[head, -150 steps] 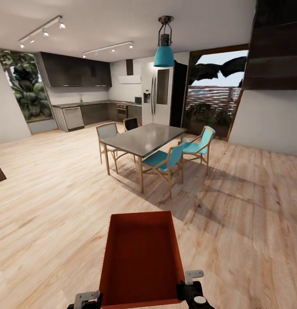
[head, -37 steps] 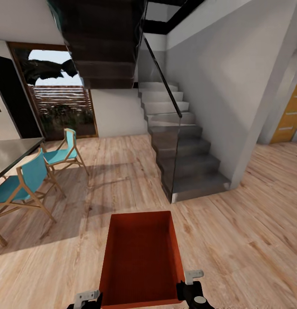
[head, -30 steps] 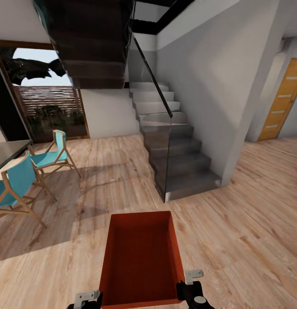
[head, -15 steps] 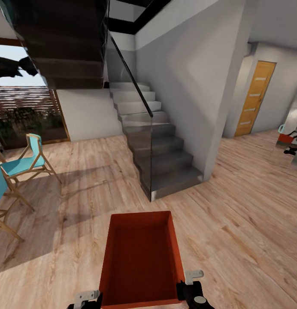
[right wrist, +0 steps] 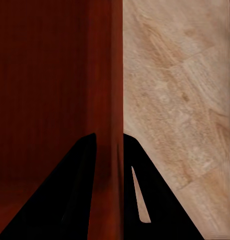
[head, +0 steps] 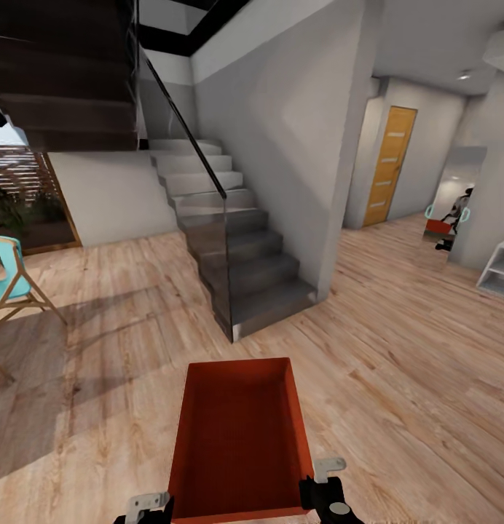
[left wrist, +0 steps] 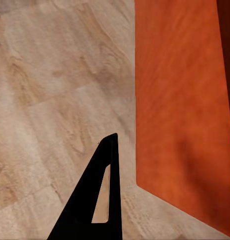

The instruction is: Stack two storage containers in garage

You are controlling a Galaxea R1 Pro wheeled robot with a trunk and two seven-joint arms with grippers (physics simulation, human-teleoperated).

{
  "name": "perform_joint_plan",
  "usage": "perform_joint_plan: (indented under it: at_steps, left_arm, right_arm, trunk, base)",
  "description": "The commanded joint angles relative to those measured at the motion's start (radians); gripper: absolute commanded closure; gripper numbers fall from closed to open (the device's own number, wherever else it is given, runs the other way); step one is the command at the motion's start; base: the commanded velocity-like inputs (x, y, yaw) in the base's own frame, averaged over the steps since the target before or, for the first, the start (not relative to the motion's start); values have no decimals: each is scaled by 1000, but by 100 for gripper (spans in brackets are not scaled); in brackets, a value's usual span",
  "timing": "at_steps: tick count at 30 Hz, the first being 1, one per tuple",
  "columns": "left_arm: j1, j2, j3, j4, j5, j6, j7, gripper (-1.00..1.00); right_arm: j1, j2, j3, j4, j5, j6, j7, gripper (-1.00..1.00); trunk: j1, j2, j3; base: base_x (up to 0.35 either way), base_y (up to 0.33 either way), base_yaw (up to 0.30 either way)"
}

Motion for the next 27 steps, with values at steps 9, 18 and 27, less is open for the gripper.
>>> perform_joint_plan:
  at_steps: [9,18,27]
  left_arm:
    - [1,8,18,1,0,-1,1,100]
    - [1,9,18,1,0,-1,1,100]
    - [1,8,18,1,0,-1,1,100]
  right_arm:
    - [-2,-1,-59,-3,8,-4,-22,100]
    - [-2,-1,-59,-3,8,-4,-23,100]
    - [-2,-1,-59,-3,8,-4,-22,100]
  trunk:
    - [0,-1,-1]
    - [0,-1,-1]
    - [0,-1,-1]
  base:
    - [0,0,-268]
    - [0,0,-268]
    - [0,0,-268]
